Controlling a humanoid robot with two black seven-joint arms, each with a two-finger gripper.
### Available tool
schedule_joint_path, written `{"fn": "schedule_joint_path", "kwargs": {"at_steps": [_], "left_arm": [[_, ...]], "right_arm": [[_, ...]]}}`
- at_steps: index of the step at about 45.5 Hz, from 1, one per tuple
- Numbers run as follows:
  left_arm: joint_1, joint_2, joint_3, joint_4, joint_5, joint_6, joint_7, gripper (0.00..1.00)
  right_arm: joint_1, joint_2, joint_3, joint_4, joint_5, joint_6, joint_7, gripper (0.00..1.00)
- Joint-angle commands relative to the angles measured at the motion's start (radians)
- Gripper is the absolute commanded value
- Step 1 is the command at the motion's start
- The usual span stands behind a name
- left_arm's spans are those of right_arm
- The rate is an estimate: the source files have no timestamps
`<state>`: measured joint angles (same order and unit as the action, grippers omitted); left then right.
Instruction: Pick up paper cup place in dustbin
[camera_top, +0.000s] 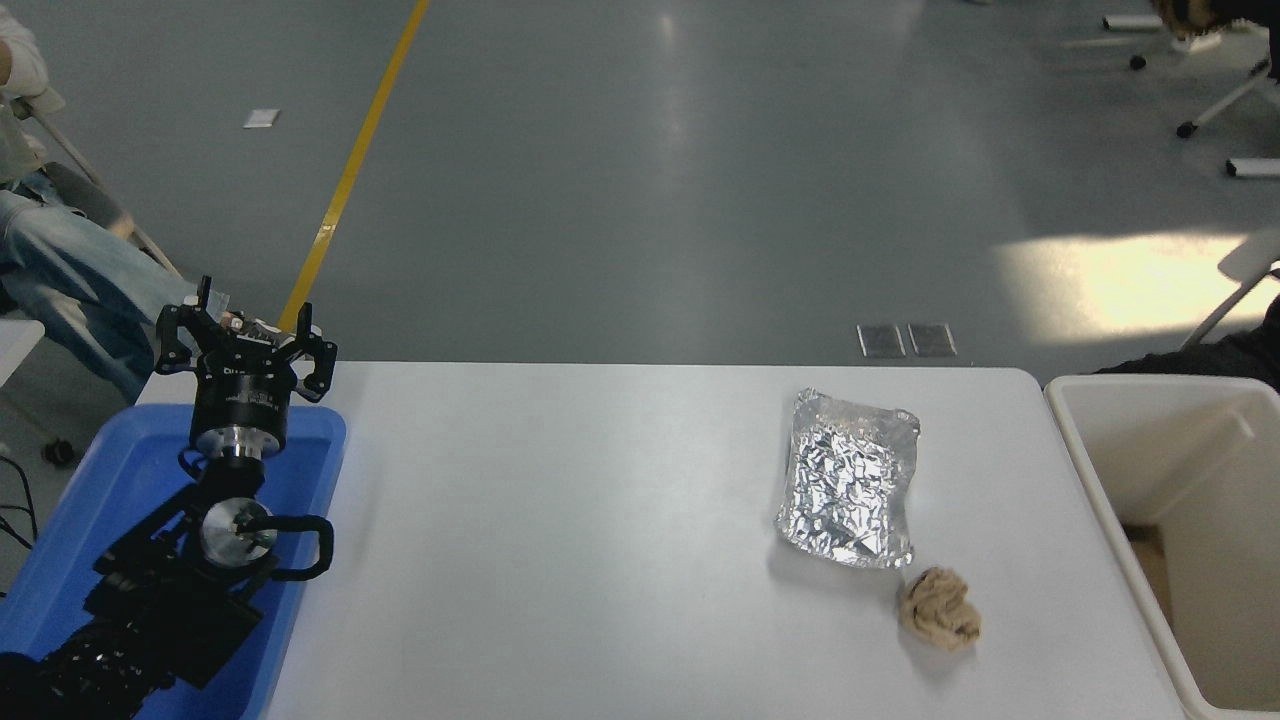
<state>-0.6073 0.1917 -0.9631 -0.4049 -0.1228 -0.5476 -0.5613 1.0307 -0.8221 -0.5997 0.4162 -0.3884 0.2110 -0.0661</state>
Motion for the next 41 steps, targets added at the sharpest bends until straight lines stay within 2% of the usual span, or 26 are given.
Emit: {"fn": "schedule_joint_path", "kwargs": {"at_steps": [1, 12, 23, 24, 26, 27, 31, 32, 41], "left_arm": [[0.0, 0.0, 0.0, 0.001, 0.0, 0.0, 0.0, 0.99], [-0.002, 0.0, 0.0, 0.0, 0.0, 0.002, 0.0, 0.99], [0.0, -0.002, 0.0, 0.001, 0.0, 0.002, 0.0, 0.99], [0.0, -0.002, 0.0, 0.001, 0.0, 0.002, 0.0, 0.99], [0.0, -0.002, 0.0, 0.001, 0.0, 0.003, 0.0, 0.99], [0.0, -0.002, 0.0, 0.001, 0.0, 0.003, 0.0, 0.99], [-0.002, -0.002, 0.0, 0.001, 0.0, 0.003, 0.0, 0.99], [-0.002, -0.002, 0.0, 0.001, 0.0, 0.003, 0.0, 0.99], [-0.002, -0.002, 0.0, 0.0, 0.0, 0.003, 0.0, 0.99]], "right_arm": [[-0.296, 0.159, 0.158, -0.177, 0.218, -0.071, -0.003, 0.0], [-0.363, 0.264, 0.161, -0.177, 0.267, -0.154, -0.006, 0.0], [-0.37, 0.271, 0.158, -0.172, 0.304, -0.171, -0.004, 0.01], [-0.37, 0.271, 0.158, -0.168, 0.306, -0.171, -0.004, 0.16], [-0.362, 0.271, 0.158, -0.165, 0.306, -0.17, -0.003, 0.63], [-0.356, 0.271, 0.158, -0.163, 0.306, -0.173, -0.001, 0.81], [-0.342, 0.274, 0.153, -0.145, 0.306, -0.171, 0.003, 0.98], [-0.333, 0.271, 0.152, -0.139, 0.304, -0.171, 0.003, 1.0], [-0.187, 0.163, 0.092, -0.039, 0.214, -0.168, 0.006, 1.0]]}}
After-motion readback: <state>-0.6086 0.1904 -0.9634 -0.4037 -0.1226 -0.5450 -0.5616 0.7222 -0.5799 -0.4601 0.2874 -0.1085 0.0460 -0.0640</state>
